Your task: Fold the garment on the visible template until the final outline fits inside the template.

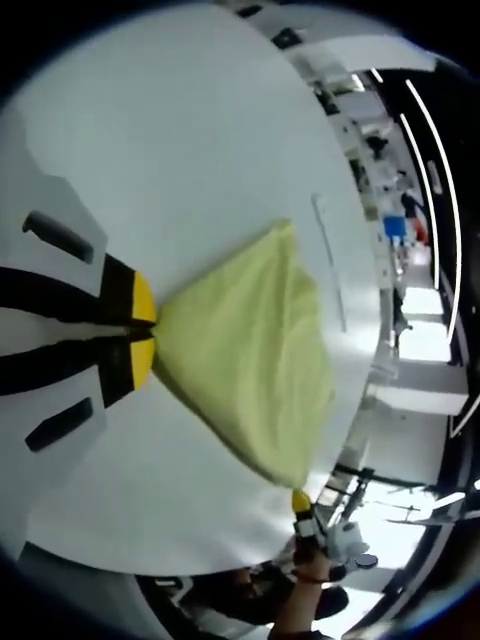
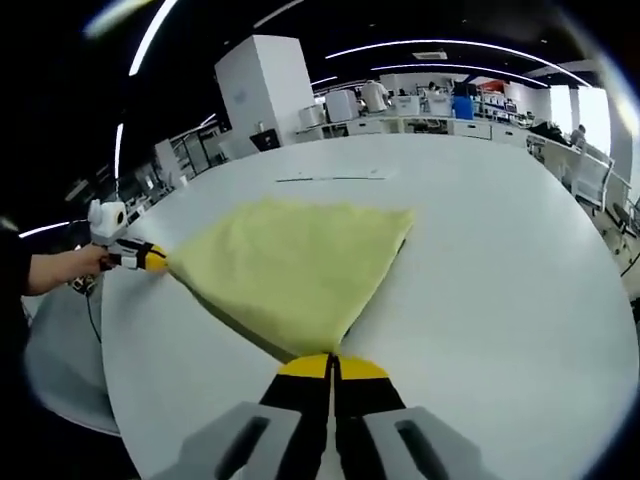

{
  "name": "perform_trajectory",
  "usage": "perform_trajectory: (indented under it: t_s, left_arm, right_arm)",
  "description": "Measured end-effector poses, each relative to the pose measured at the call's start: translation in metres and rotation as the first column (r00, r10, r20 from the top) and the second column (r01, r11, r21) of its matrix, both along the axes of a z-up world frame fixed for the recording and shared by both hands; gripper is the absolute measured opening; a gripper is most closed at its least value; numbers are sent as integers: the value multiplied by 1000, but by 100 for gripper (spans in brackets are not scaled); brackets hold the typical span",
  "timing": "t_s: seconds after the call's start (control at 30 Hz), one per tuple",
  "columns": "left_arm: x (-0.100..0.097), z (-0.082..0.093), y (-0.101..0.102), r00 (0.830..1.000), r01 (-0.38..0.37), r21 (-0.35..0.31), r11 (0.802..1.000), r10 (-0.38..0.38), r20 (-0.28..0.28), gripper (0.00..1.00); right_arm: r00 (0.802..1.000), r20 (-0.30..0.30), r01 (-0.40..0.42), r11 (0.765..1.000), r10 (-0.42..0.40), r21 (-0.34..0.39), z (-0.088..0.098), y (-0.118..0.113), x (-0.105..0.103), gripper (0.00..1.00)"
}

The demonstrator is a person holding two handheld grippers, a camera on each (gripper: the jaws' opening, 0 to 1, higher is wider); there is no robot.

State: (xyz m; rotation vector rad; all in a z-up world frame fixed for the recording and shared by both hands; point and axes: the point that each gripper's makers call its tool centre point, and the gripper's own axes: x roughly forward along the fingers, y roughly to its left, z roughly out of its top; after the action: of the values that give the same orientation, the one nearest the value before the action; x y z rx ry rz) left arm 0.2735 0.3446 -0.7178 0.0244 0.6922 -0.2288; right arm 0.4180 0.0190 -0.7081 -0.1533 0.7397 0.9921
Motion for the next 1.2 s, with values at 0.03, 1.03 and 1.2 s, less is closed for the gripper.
perform_trajectory:
  t_s: [0.03,1.03,1.2]
  left_arm:
    - [0,0,0,1000,2,2,1000,-2,0,0]
    - [-33,-5,-9,986,165,185,969,-156,-59,0]
    - [-40,-5,-11,986,161,183,970,-153,-61,0]
  right_arm:
    - [1000,3,2,1000,-2,-1,1,-1,1,0]
    - [998,-13,-66,989,65,-129,-12,-13,-34,0]
    - [998,-14,-64,989,62,-132,-12,-16,-39,0]
